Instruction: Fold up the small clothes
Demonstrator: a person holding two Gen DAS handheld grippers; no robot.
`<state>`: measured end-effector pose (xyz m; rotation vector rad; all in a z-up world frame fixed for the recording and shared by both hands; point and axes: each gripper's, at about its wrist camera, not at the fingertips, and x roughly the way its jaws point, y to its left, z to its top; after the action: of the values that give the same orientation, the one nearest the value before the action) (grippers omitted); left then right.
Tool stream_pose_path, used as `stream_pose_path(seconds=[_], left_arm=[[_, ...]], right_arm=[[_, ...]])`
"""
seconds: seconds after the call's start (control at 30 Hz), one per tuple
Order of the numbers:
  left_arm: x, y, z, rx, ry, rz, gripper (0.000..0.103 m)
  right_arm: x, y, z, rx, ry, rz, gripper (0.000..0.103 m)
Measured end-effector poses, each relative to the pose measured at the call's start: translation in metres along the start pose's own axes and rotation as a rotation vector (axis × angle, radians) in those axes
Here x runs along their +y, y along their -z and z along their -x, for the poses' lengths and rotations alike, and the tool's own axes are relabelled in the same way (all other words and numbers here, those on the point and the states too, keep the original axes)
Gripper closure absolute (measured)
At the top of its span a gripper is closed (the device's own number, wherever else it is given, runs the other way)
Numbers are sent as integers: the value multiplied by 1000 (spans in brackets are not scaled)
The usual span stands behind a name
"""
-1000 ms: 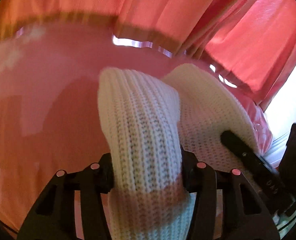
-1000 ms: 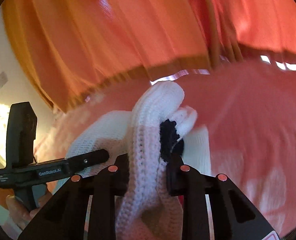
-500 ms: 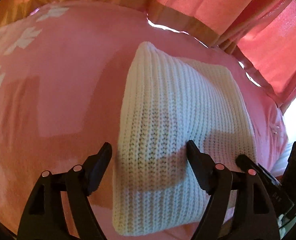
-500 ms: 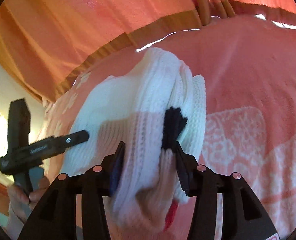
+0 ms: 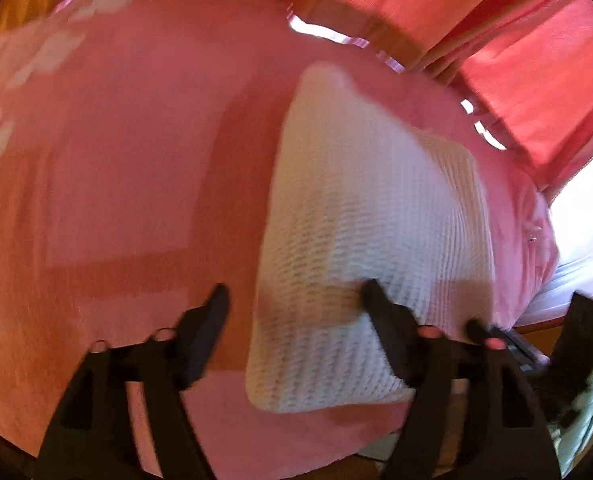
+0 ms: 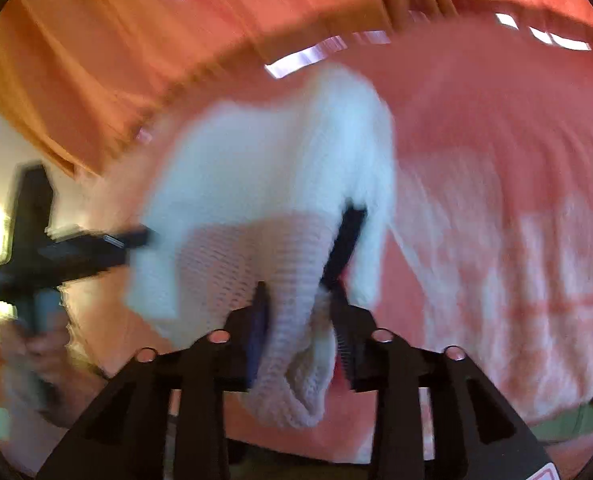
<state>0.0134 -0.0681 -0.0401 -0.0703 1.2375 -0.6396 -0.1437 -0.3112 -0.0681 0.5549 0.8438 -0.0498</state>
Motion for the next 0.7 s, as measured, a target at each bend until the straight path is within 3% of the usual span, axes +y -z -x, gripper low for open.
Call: stream_pose_path(seconds=[0.07,0.13,0.23,0.33,0.43,0.47,0.5,0.53,0.57,0.63,0.7], left_arm=[[2,2,-2,3,19,15,30],[4,3,4,-38,16,19,16],[4,-8,3,-64,63,52,12],[9,-21,-13,-51,89,125,11],[17,-26,-36,11,120,190,7],[20,-25,-43,28,148,219,7],[19,-26,-43,18,152,223,8],[17,-26,-41,10,163,214,26],[13,-27,-39,5,195,204,36],[3,-26,-19,-62,189,170,53],[-12,-24,10,-144,228,110,55]], right_arm=[[-3,2,4,-37,-18,-40,55],[-1,-9,13,-80,-21,-30,44],[-1,-32,11,-123,38,2,25],[-17,-47,-18,-42,3,-52,25],[-38,-43,-50,34,-129,-193,20],[-41,-43,-50,-4,-161,-224,23],[-40,-43,-53,14,-165,-223,39],[-38,-47,-54,27,-183,-208,56],[-34,-49,-52,27,-200,-199,60],[-13,-64,-31,-30,-181,-99,66],[12,-81,4,-131,-177,21,66]])
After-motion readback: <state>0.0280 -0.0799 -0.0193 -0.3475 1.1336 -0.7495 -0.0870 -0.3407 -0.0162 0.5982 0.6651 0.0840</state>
